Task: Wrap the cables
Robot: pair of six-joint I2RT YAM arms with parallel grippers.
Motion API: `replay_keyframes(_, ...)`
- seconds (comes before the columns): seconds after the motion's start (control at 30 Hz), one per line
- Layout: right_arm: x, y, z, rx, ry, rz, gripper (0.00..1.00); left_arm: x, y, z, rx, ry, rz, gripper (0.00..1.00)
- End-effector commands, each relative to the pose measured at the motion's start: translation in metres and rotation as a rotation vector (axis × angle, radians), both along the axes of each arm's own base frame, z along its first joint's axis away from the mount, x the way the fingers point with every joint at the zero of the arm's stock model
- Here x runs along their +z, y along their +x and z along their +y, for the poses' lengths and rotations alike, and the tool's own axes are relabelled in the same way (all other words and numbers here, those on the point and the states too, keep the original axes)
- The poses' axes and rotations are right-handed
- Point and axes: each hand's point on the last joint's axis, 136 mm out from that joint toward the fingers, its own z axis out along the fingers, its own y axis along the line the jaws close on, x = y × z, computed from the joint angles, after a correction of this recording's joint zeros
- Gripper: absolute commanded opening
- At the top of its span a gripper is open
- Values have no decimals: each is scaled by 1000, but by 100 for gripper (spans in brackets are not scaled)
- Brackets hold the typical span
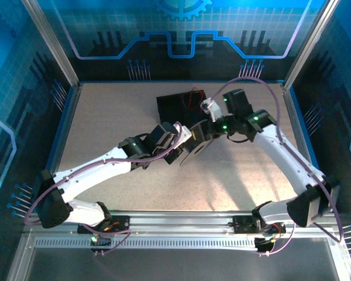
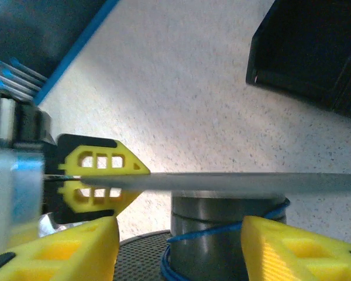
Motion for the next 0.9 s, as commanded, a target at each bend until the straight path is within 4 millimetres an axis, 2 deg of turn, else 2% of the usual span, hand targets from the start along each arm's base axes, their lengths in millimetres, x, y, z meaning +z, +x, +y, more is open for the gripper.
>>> replay_keyframes(0.0,33,-3,6,9,184,-12,63,40,12,-10,26,-129,-66,0)
replay_keyframes(0.13,46,3,-9,-59,249,-35,69,39,13,-8,43,-125,-50,0)
replay_keyframes(0.33,62,13,-42,-206,324,-110,98,39,16,8,105,-132,-28,0)
replay_keyframes(0.47,54,26,-60,-315,290,-116,100,50,18,27,178,-181,-21,0)
replay_keyframes(0.6,32,47,-78,-458,218,-82,100,69,22,63,306,-275,-9,0)
replay_keyframes(0.7,15,64,-89,-583,137,-58,100,87,23,100,435,-337,-26,0)
replay_keyframes(0.87,0,87,-72,-579,32,-63,100,111,21,168,682,-396,-61,0)
